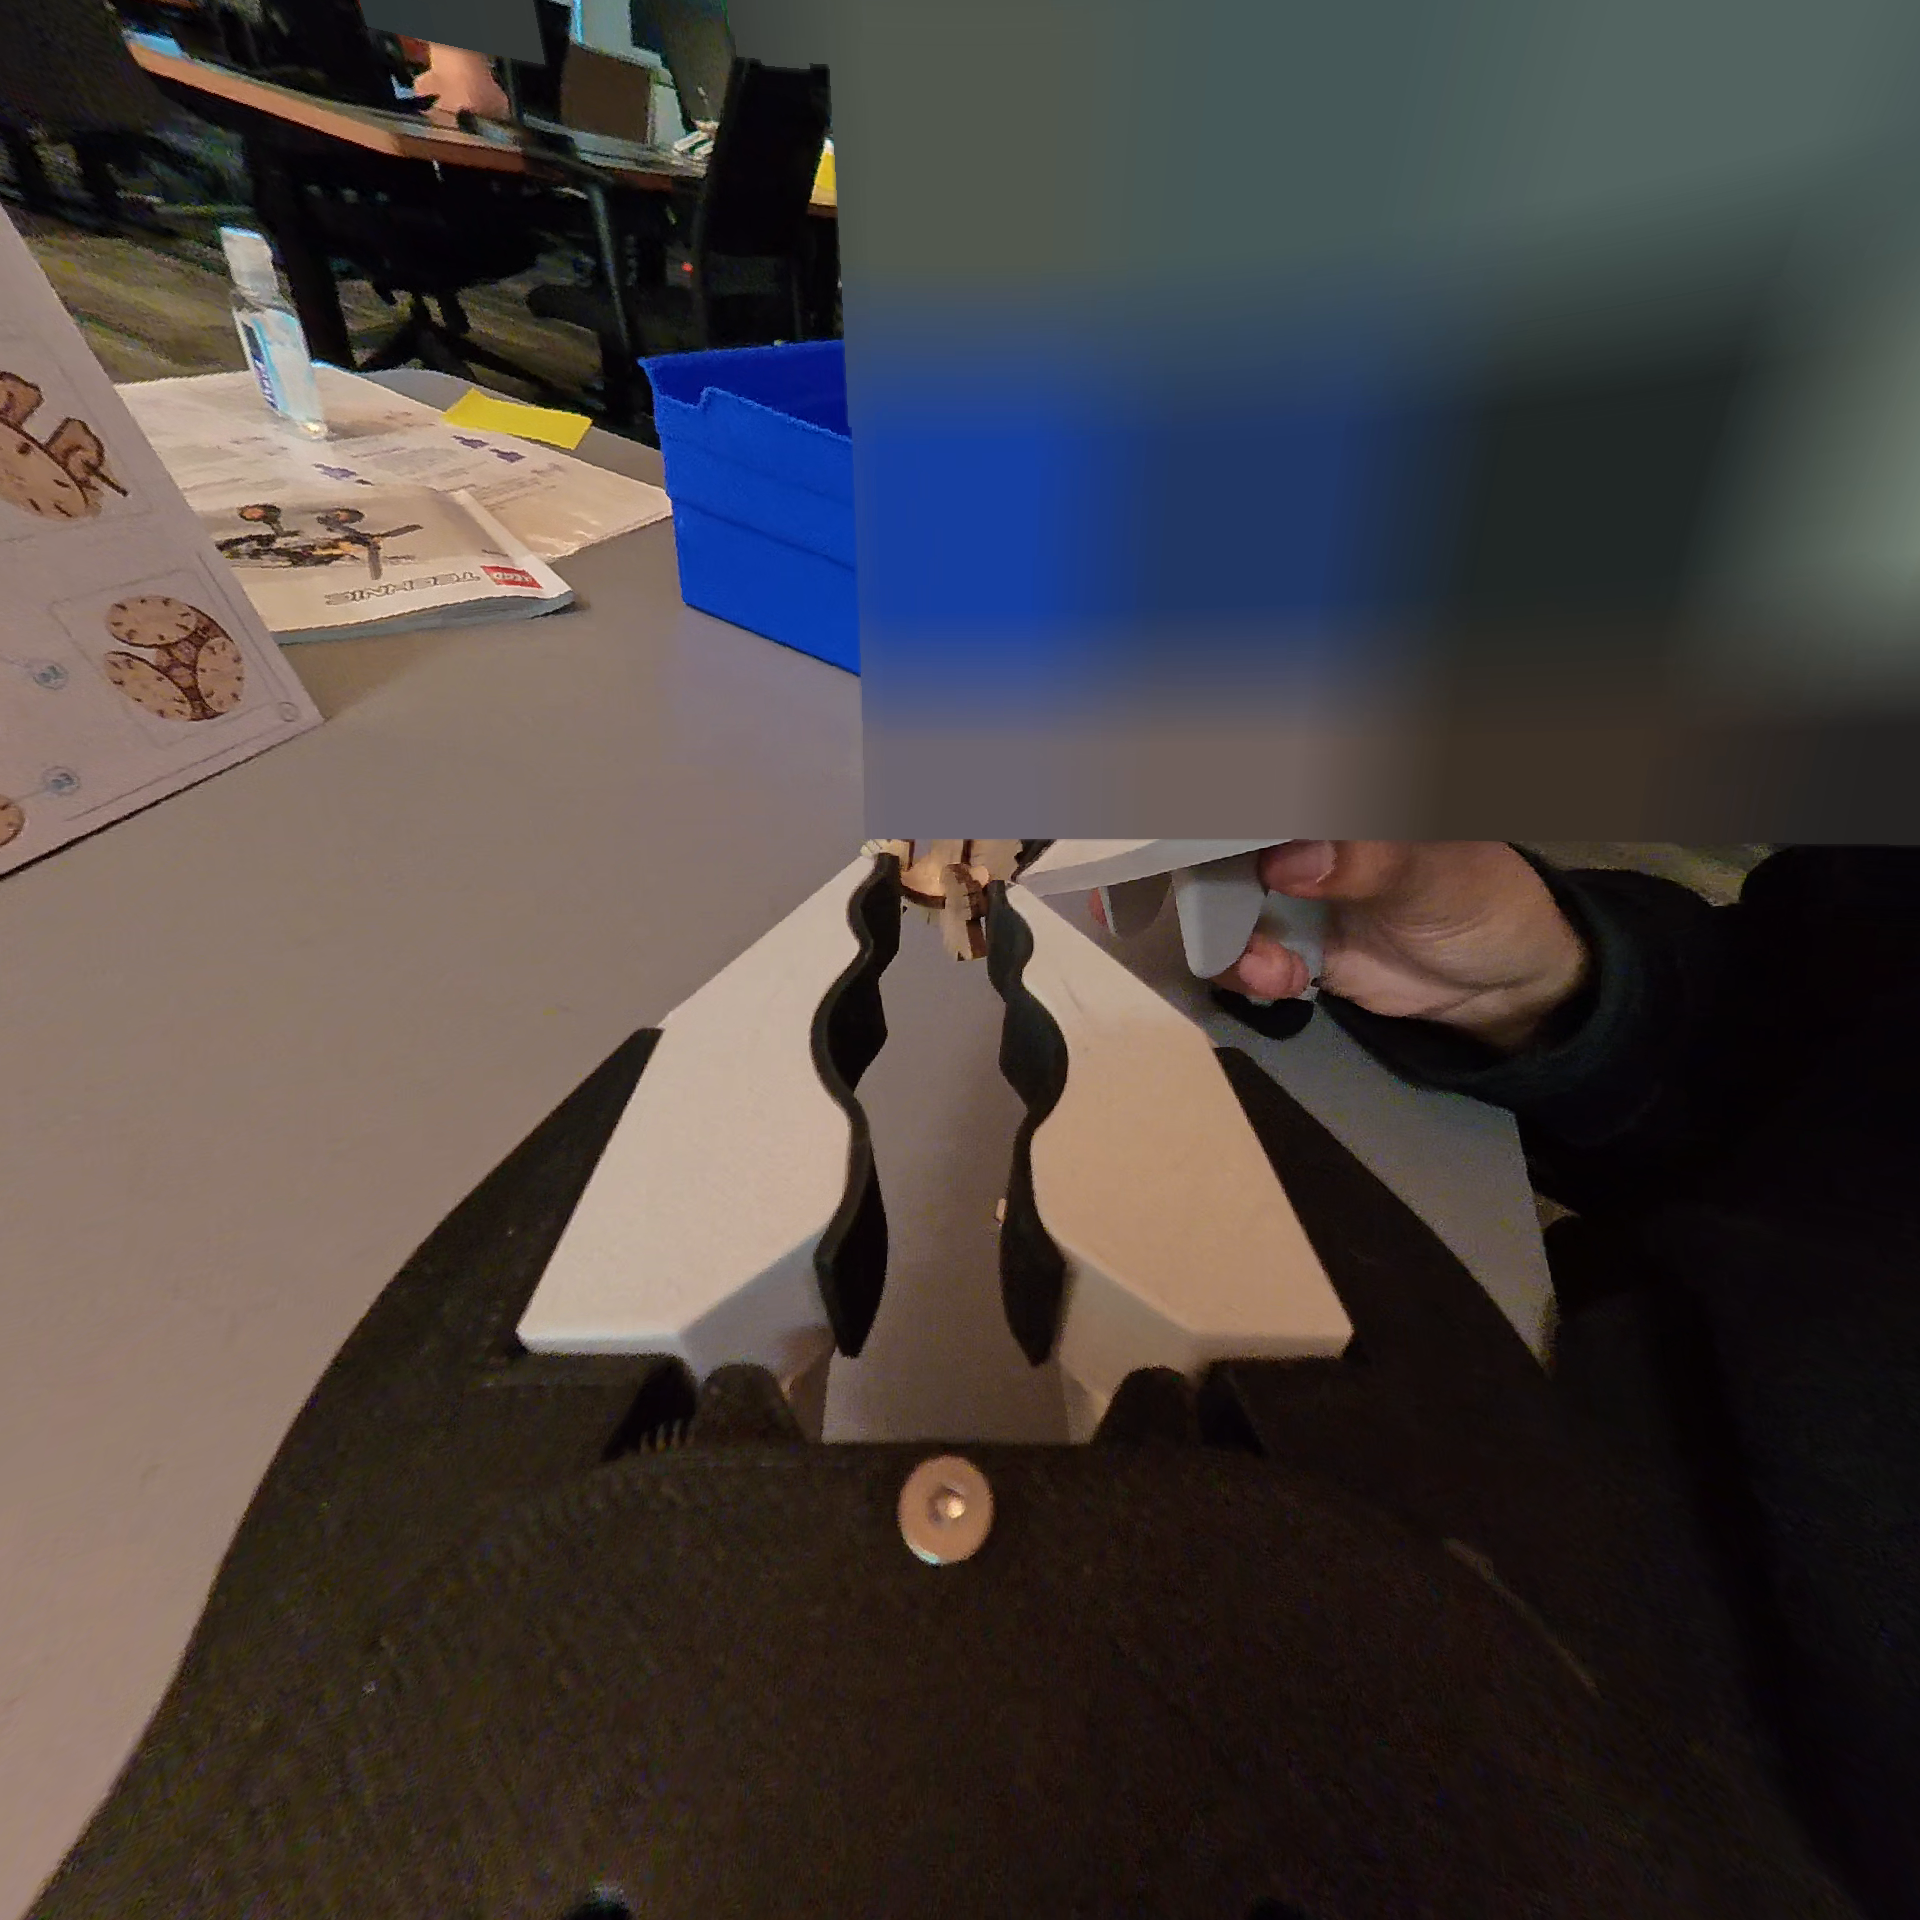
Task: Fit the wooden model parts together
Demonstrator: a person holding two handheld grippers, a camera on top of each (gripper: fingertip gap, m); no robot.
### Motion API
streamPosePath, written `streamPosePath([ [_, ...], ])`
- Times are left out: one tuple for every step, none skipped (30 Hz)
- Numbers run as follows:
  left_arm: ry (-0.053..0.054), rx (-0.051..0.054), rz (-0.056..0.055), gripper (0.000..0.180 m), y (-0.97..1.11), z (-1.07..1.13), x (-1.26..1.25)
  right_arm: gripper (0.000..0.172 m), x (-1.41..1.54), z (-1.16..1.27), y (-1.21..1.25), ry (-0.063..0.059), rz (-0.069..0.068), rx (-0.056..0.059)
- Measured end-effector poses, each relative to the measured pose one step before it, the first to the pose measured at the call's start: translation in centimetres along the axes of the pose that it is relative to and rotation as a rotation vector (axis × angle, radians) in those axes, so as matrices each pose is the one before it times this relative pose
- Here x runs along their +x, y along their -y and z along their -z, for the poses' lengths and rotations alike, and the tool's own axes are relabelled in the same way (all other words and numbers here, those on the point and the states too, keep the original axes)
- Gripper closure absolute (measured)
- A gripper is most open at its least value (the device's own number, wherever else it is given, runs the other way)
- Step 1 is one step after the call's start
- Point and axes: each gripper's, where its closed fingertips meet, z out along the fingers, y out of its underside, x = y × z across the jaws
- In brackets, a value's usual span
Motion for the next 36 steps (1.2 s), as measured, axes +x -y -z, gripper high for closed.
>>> streamPosePath([
  [-0.0009, 0.0011, 0.0025, 0.166, 0.052, 0.028, -0.023, 0.171, -0.003, -0.036, 0.014, 0.0001, 0.0008, 0.0009],
  [-0.0035, 0.0019, 0.0037, 0.166, 0.03, 0.019, -0.015, 0.171, -0.003, -0.03, 0.052, -0.0001, 0.0015, 0.0033],
  [-0.0092, 0.0027, 0.0046, 0.166, 0.045, 0.032, 0.046, 0.171, -0.019, -0.019, 0.051, 0.0001, 0.0021, 0.0036],
  [-0.0179, 0.0014, 0.0061, 0.165, 0.031, -0.009, 0.207, 0.168, -0.036, -0.041, -0.022, 0.0005, 0.0022, -0.0016],
  [-0.0087, 0.0053, 0.0092, 0.165, 0.081, -0.002, 0.097, 0.162, -0.023, -0.063, -0.054, -0.0006, 0.0029, -0.004],
  [0.0015, 0.0041, 0.0031, 0.165, 0.068, 0.022, -0.031, 0.16, -0.053, -0.015, 0.009, 0.001, 0.0046, 0.0],
  [0.0062, 0.0, -0.002, 0.165, 0.007, 0.048, -0.119, 0.161, -0.078, 0.026, 0.046, 0.0028, 0.0054, 0.0031],
  [0.006, 0.0013, 0.0, 0.165, 0.019, 0.064, -0.137, 0.163, -0.012, 0.051, 0.052, -0.0009, 0.0054, 0.0033],
  [0.0024, 0.003, 0.003, 0.165, 0.05, 0.072, -0.105, 0.163, 0.058, 0.07, 0.072, -0.0033, 0.0057, 0.0041],
  [0.0005, 0.001, 0.0045, 0.165, 0.005, 0.05, -0.1, 0.163, 0.039, 0.09, 0.13, -0.0012, 0.0053, 0.0067],
  [0.0027, -0.0021, 0.0048, 0.166, -0.029, 0.031, -0.133, 0.165, 0.043, 0.112, 0.151, 0.0003, 0.0032, 0.0081],
  [0.0015, -0.0018, 0.0026, 0.166, -0.034, 0.021, -0.091, 0.166, 0.007, 0.074, 0.107, 0.0022, 0.0013, 0.0061],
  [-0.0022, -0.0019, 0.0015, 0.166, -0.039, -0.004, -0.017, 0.166, -0.025, 0.024, 0.004, 0.005, -0.0009, 0.0008],
  [-0.0016, -0.0049, 0.0021, 0.166, -0.089, -0.038, 0.006, 0.167, -0.05, -0.026, -0.042, 0.0055, -0.002, -0.0018],
  [-0.0047, -0.0038, 0.0009, 0.166, -0.089, -0.069, 0.075, 0.167, -0.051, -0.045, -0.069, 0.0038, 0.0001, -0.0038],
  [-0.0059, -0.0048, 0.0012, 0.166, -0.104, -0.086, 0.112, 0.166, -0.04, -0.051, -0.09, 0.0006, 0.0023, -0.0058],
  [0.0012, -0.0037, 0.0003, 0.166, -0.075, -0.055, 0.009, 0.167, 0.015, -0.018, -0.036, -0.0034, 0.0041, -0.0029],
  [-0.0011, 0.0007, -0.0018, 0.166, -0.007, 0.005, 0.015, 0.168, 0.008, 0.016, -0.004, -0.0026, 0.0049, -0.0004],
  [-0.0038, 0.0005, 0.004, 0.166, 0.021, -0.002, 0.034, 0.169, 0.038, 0.013, -0.023, -0.0032, 0.0018, -0.0013],
  [-0.0017, -0.0005, 0.0047, 0.166, -0.029, -0.015, -0.004, 0.17, 0.048, -0.015, -0.032, -0.0024, -0.001, -0.0029],
  [-0.0006, 0.0004, 0.0021, 0.166, -0.016, -0.011, -0.007, 0.17, 0.028, -0.001, -0.031, -0.0007, -0.0015, -0.0022],
  [-0.002, -0.0002, 0.001, 0.166, -0.009, 0.002, 0.019, 0.171, 0.034, 0.011, -0.016, -0.0013, -0.0011, -0.0009],
  [-0.0007, -0.0009, 0.0003, 0.166, -0.016, -0.014, 0.0, 0.171, 0.047, 0.005, -0.013, -0.0026, -0.0011, -0.0013],
  [0.0005, -0.0006, -0.0003, 0.166, -0.005, -0.018, -0.005, 0.171, 0.045, 0.015, -0.024, -0.0025, -0.0006, -0.0012],
  [0.0003, -0.0003, -0.0009, 0.166, -0.008, 0.0, 0.003, 0.171, 0.018, 0.011, -0.003, -0.0012, -0.0001, -0.0002],
  [0.0009, -0.0005, -0.0013, 0.166, -0.001, -0.005, 0.0, 0.171, 0.004, 0.001, -0.002, 0.0002, -0.0003, -0.0004],
  [0.0017, -0.0011, -0.0008, 0.166, -0.007, 0.002, -0.021, 0.17, -0.011, -0.011, -0.028, 0.0011, -0.0005, -0.0016],
  [0.0008, 0.001, 0.0001, 0.166, 0.014, 0.009, -0.023, 0.17, -0.016, -0.01, -0.006, 0.0009, 0.0004, -0.0012],
  [-0.0003, -0.0002, 0.0009, 0.166, -0.012, -0.001, 0.008, 0.17, -0.004, -0.005, -0.007, -0.0007, 0.001, -0.0001],
  [-0.0009, -0.0006, 0.001, 0.166, -0.011, -0.001, -0.004, 0.17, 0.033, 0.017, -0.014, -0.0026, 0.0005, -0.0008],
  [-0.0017, -0.0001, -0.0006, 0.166, -0.002, -0.007, 0.026, 0.169, 0.055, 0.011, -0.003, -0.0038, -0.0001, -0.0002],
  [-0.0002, 0.0002, 0.0001, 0.166, 0.013, -0.008, 0.013, 0.168, 0.036, 0.017, 0.021, -0.0012, -0.0009, 0.0011],
  [0.0025, 0.0004, -0.0015, 0.166, 0.018, 0.012, -0.025, 0.167, 0.0, 0.041, 0.032, 0.0016, -0.0015, 0.002],
  [0.0027, -0.0007, -0.0017, 0.166, -0.014, 0.011, -0.042, 0.167, -0.011, 0.02, 0.022, 0.0028, -0.0016, 0.0017],
  [-0.0031, -0.0007, 0.0007, 0.166, -0.007, -0.009, 0.047, 0.166, -0.003, 0.001, -0.017, 0.0018, -0.0013, -0.0012],
  [-0.0054, 0.0017, 0.002, 0.166, 0.015, -0.014, 0.087, 0.166, -0.043, -0.042, -0.051, 0.0025, 0.0009, -0.0038],
])
